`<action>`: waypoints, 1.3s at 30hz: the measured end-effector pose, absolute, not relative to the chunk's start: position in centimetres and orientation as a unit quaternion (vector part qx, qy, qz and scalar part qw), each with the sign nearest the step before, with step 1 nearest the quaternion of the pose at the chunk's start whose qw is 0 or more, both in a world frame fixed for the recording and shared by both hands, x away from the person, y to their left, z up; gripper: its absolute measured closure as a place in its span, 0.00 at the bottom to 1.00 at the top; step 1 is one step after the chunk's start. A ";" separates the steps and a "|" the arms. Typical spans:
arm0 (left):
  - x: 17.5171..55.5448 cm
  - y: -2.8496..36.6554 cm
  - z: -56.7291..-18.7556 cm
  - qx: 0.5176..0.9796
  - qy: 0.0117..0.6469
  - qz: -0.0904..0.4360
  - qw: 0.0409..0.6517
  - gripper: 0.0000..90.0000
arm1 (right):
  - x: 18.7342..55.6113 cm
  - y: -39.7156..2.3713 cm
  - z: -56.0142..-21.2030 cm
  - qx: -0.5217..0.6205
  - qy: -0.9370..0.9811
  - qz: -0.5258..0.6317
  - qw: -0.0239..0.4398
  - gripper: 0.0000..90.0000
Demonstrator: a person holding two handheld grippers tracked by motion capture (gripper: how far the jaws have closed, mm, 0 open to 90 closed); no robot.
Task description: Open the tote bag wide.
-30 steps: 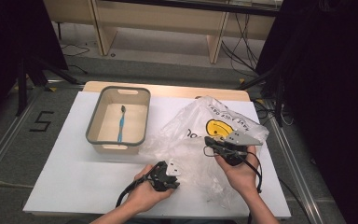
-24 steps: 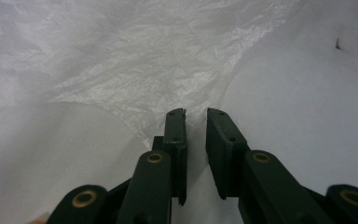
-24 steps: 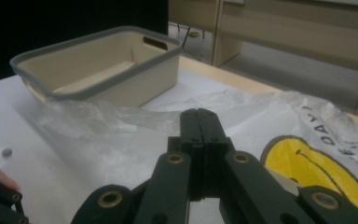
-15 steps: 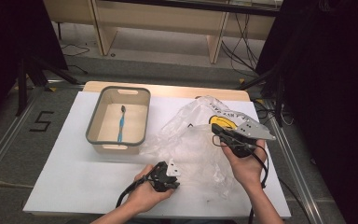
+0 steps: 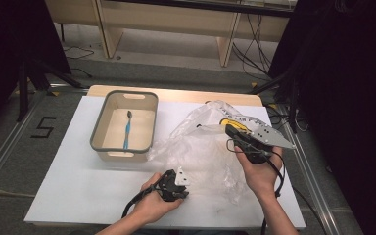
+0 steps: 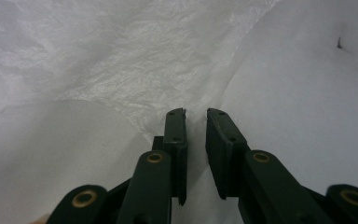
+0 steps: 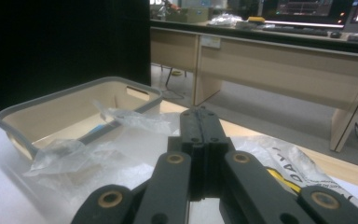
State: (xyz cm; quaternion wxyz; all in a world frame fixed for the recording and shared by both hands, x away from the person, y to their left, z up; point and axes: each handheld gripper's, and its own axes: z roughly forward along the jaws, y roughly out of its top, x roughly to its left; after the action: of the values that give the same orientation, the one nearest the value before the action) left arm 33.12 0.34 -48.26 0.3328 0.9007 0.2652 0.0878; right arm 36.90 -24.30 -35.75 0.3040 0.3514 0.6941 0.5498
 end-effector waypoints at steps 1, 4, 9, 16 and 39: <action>33.1 0.4 -48.2 0.901 0.264 0.088 0.332 0.86 | 36.9 -24.3 -35.7 0.352 0.693 0.551 0.304 1.00; 33.1 0.3 -48.2 0.901 0.264 0.089 0.331 0.86 | 36.8 -24.3 -35.7 0.352 0.691 0.552 0.306 1.00; 33.1 0.4 -48.2 0.902 0.264 0.089 0.330 0.86 | 36.8 -24.4 -35.7 0.352 0.688 0.555 0.307 1.00; 33.0 0.7 -48.1 0.900 0.264 0.088 0.335 0.67 | 36.9 -24.4 -35.8 0.352 0.691 0.553 0.304 1.00; 35.1 3.8 -39.5 0.821 0.275 0.223 0.448 0.55 | 36.9 -24.4 -36.1 0.351 0.702 0.546 0.294 1.00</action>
State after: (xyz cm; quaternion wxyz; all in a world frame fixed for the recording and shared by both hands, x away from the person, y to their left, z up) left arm 35.10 3.78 -39.51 0.4484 0.8206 0.2751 0.2232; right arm 36.92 -24.38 -36.11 0.2936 0.3509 0.7020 0.5457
